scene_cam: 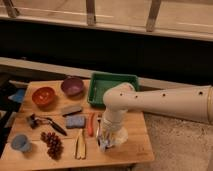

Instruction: Place towel in metal cup

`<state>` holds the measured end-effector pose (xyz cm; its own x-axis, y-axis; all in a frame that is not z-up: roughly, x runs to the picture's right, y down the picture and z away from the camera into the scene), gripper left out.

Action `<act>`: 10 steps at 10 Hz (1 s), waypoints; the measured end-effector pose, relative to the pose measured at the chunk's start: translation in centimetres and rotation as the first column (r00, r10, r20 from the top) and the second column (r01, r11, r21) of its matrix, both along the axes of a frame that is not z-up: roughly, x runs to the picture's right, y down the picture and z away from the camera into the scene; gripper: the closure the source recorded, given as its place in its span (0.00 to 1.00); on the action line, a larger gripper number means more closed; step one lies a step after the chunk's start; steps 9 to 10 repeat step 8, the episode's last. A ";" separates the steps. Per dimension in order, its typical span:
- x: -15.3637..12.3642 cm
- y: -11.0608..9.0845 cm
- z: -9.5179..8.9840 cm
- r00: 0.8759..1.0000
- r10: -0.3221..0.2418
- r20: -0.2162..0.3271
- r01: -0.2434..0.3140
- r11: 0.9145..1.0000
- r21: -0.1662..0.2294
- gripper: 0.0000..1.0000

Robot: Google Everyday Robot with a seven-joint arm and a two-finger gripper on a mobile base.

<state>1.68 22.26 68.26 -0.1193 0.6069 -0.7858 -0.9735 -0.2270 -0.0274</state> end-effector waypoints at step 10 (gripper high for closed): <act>-0.4 -0.5 -0.2 1.000 0.002 0.008 -0.002 1.000 0.026 0.34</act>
